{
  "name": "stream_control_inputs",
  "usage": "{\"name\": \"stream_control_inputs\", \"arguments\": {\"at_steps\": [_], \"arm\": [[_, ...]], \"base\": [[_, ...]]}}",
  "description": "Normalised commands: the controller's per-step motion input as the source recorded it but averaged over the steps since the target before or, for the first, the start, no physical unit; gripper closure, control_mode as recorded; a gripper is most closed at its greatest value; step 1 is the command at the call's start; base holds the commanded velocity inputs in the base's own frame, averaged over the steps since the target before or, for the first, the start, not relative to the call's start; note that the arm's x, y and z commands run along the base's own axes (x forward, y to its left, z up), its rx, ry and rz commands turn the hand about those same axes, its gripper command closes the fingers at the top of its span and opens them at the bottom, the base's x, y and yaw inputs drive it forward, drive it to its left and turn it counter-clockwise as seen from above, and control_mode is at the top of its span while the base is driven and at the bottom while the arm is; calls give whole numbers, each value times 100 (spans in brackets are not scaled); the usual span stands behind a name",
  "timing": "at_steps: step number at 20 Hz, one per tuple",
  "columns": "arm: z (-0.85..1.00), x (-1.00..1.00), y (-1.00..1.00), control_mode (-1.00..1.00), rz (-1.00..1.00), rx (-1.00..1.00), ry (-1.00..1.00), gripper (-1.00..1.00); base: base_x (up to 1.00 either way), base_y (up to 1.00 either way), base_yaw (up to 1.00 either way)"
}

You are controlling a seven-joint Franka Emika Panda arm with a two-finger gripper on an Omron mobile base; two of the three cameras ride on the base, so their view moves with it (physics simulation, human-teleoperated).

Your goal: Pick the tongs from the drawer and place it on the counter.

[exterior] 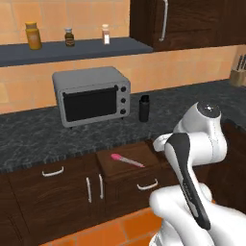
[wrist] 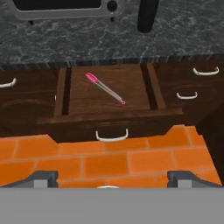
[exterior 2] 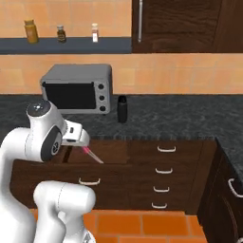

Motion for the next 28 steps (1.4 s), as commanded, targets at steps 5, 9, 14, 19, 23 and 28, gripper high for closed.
{"name": "stream_control_inputs", "arguments": {"at_steps": [5,9,14,19,23,28], "arm": [[0,0,0,100,0,0,0,-100],[0,0,0,100,0,0,0,-100],[0,0,0,100,0,0,0,-100],[0,0,0,100,0,0,0,-100],[0,0,0,100,0,0,0,-100],[-12,8,0,-100,-9,0,0,-100]], "base": [[-23,100,-56],[3,100,-56],[21,100,-50],[73,100,-50],[31,99,-57],[2,58,-52]]}}
